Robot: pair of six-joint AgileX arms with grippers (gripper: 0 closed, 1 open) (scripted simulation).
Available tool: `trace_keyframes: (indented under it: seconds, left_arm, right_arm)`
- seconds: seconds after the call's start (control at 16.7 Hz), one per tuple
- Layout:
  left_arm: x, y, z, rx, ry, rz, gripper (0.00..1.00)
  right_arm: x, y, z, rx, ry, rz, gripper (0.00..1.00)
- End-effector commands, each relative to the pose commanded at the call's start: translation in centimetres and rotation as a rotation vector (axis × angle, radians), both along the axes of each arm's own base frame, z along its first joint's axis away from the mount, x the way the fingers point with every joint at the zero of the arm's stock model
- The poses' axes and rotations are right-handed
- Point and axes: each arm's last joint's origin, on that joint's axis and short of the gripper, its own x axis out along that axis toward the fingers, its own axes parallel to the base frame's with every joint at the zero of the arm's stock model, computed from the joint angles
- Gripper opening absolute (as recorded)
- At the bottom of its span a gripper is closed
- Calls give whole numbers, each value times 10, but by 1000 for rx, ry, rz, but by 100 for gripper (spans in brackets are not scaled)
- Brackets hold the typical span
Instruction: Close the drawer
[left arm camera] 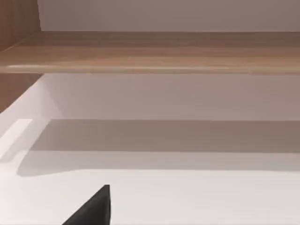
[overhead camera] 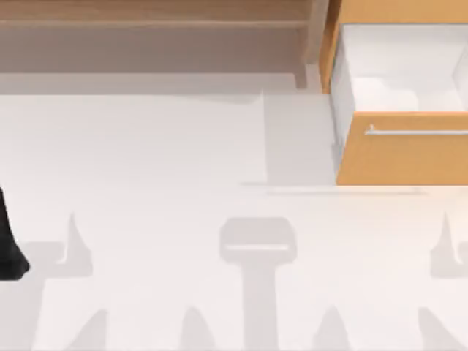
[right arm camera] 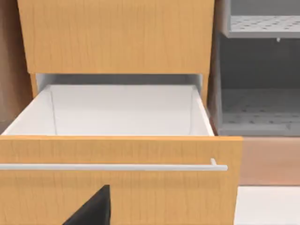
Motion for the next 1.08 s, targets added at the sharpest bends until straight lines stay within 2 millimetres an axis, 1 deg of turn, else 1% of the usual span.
trace_keyframes:
  seconds: [0.12, 0.24, 0.42, 0.54, 0.66, 0.78, 0.9, 1.08]
  left_arm:
    - [0, 0, 0, 0, 0, 0, 100]
    - [0, 0, 0, 0, 0, 0, 100]
    - [0, 0, 0, 0, 0, 0, 100]
    - [0, 0, 0, 0, 0, 0, 100]
    - [0, 0, 0, 0, 0, 0, 100]
    - [0, 0, 0, 0, 0, 0, 100]
    - [0, 0, 0, 0, 0, 0, 100]
    - [0, 0, 0, 0, 0, 0, 100]
  right_arm:
    - [0, 0, 1, 0, -1, 0, 100]
    - [0, -3, 11, 2, -20, 0, 100]
    - [4, -13, 42, -2, -59, 0, 100]
    - [13, -24, 65, -8, -64, 1, 100]
    - [27, -42, 85, -9, -45, 2, 100]
    - [43, -66, 100, -2, -18, 3, 100]
    - [56, -94, 110, 7, 1, 2, 100]
    - [66, -129, 119, 8, 6, 1, 100]
